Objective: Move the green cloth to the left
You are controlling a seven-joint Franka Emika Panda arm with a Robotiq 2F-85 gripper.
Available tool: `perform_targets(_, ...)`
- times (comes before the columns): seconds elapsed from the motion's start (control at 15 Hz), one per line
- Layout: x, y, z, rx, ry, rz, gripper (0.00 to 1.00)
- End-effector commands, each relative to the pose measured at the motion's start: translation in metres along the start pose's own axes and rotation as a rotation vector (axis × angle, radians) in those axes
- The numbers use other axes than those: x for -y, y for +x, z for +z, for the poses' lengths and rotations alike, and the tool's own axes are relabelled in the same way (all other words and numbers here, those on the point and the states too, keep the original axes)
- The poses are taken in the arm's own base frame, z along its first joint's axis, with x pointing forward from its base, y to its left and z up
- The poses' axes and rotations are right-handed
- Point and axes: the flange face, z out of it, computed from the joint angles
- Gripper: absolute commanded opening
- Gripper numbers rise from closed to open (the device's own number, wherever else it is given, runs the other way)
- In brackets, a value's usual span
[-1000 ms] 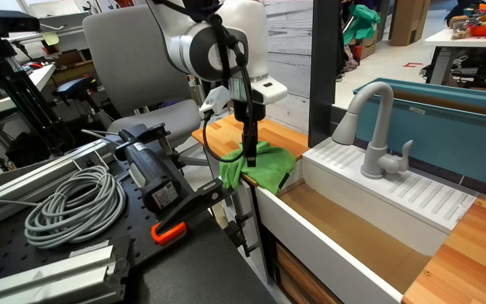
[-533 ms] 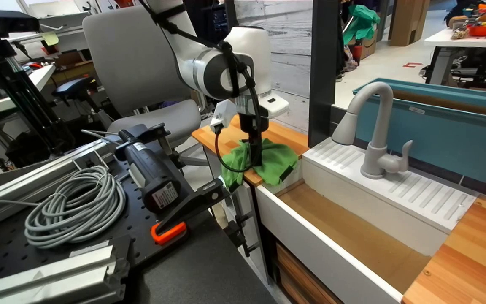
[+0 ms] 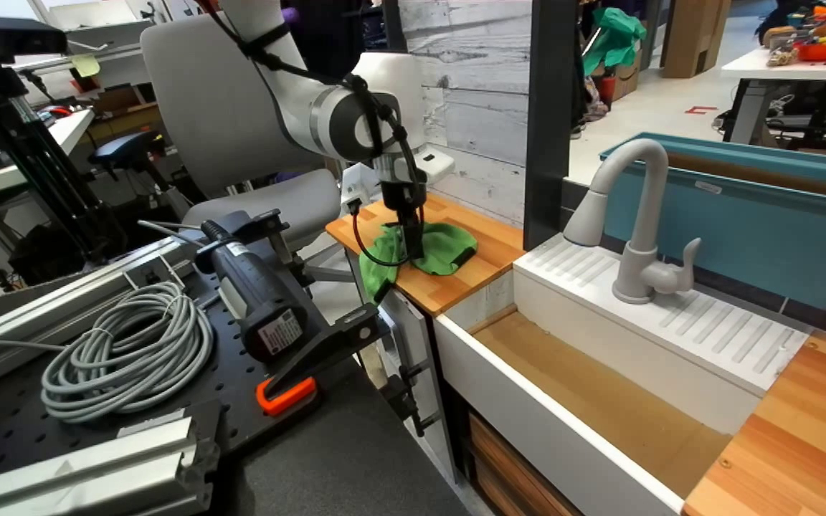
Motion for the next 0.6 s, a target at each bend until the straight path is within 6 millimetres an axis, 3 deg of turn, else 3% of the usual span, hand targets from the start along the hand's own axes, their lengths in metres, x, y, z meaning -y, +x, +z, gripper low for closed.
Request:
perform_targets(0.0, 0.044, -0.015, 0.013, -0.028, 0.0, -0.067, 1.0)
perform_targets(0.27, 0.091, -0.035, 0.019, -0.048, 0.002, -0.136, 1.0)
perform_targets(0.53, 0.115, -0.047, 0.017, -0.052, 0.005, -0.185, 1.0)
